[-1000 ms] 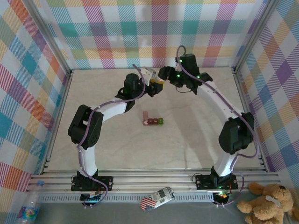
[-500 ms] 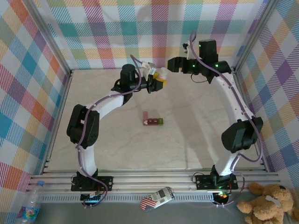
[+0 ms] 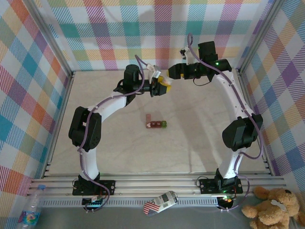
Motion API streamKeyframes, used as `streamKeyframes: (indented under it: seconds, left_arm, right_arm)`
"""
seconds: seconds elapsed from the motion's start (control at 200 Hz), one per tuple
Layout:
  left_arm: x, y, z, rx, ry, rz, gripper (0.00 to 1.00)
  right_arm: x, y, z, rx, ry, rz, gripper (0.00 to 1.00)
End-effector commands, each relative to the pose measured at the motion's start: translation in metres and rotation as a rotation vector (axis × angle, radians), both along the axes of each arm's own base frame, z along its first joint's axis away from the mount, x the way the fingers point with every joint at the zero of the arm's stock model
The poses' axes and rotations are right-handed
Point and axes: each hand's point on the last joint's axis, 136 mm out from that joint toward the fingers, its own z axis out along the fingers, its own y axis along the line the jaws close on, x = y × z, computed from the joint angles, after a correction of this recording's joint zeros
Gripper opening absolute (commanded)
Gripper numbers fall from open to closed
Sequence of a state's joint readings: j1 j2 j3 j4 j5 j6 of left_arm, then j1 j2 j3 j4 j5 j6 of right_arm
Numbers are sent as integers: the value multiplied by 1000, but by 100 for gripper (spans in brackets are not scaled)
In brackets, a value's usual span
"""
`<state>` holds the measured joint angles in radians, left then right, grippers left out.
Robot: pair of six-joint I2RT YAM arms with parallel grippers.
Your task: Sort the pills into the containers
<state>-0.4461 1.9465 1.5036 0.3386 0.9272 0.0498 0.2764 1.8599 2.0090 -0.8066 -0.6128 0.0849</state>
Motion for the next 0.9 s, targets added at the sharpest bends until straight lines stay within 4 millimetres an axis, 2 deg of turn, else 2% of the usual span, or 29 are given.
streamKeyframes:
  seconds: [0.0, 0.475, 0.76, 0.895]
  left_arm:
    - [0, -1, 12, -13, -43, -27, 0]
    - [-3, -1, 14, -12, -36, -34, 0]
    - [-2, -2, 13, -9, -37, -30, 0]
    - [3, 0, 15, -10, -47, 0, 0]
  right_arm:
    - [-7, 7, 0, 12, -1, 48, 68]
    - [-8, 16, -5, 33, 28, 70, 65]
    - [-9, 17, -12, 35, 52, 76, 53]
    - [-13, 19, -22, 29, 74, 73, 49]
